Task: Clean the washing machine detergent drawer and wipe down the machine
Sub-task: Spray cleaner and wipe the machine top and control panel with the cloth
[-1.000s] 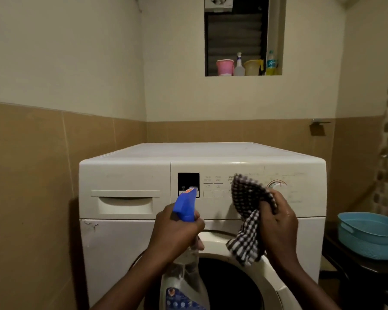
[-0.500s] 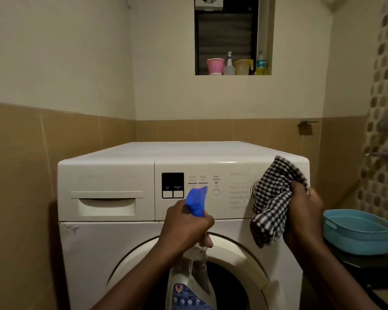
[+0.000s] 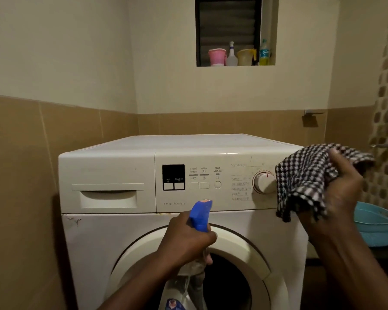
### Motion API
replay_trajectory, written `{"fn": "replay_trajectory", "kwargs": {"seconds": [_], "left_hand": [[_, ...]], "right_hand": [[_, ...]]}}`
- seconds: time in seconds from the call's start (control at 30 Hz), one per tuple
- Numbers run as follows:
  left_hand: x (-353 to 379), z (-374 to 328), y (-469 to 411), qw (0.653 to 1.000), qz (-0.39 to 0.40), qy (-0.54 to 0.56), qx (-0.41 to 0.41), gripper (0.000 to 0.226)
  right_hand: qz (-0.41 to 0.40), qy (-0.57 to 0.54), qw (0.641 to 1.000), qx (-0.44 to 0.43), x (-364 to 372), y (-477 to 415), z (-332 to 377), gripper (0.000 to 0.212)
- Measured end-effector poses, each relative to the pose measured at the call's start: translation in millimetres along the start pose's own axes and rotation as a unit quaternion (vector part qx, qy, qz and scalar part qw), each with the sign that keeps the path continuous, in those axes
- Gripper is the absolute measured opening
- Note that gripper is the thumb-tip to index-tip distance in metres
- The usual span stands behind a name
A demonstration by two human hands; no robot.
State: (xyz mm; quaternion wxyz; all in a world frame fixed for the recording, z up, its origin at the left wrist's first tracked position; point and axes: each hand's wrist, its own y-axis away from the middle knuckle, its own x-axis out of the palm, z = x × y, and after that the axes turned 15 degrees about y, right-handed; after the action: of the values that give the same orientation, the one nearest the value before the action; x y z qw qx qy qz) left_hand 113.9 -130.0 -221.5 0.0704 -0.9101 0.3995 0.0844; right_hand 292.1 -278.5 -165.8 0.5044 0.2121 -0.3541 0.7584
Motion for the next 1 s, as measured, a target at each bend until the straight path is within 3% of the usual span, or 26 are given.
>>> {"fn": "replay_trajectory", "kwargs": {"seconds": [0.07, 0.17, 0.27, 0.37, 0.57, 0.77, 0.9, 1.0], "left_hand": [[2, 4, 0, 1.000, -0.005, -0.019, -0.010, 0.019], [1, 9, 3, 1.000, -0.001, 0.015, -0.016, 0.026], [-4, 12, 4, 0.998, -0.029, 0.060, -0.006, 0.028], [-11, 14, 4, 0.996, -0.047, 0.070, 0.004, 0.025], [-26, 21, -1, 0.992, -0.065, 0.106, 0.007, 0.018], [-24, 27, 1, 0.990, -0.088, 0.106, -0.002, 0.019], [-31, 30, 3, 0.989, -0.099, 0.112, 0.000, 0.017], [-38, 33, 7, 0.988, -0.096, 0.124, 0.000, 0.019]], "right_hand": [[-0.014, 0.062, 0.996, -0.057, 10, 1, -5, 0.047], [-0.023, 0.252, 0.948, -0.191, 25, 12, -27, 0.042], [0.068, 0.412, 0.840, -0.348, 30, 15, -61, 0.026], [0.137, 0.549, 0.723, -0.396, 39, 6, -93, 0.029], [0.145, 0.654, 0.581, -0.462, 53, 4, -130, 0.023], [0.203, 0.670, 0.535, -0.473, 13, 22, -151, 0.026], [0.230, 0.680, 0.467, -0.516, 13, -1, -134, 0.032], [0.189, 0.678, 0.494, -0.511, 40, -7, -121, 0.029]]}}
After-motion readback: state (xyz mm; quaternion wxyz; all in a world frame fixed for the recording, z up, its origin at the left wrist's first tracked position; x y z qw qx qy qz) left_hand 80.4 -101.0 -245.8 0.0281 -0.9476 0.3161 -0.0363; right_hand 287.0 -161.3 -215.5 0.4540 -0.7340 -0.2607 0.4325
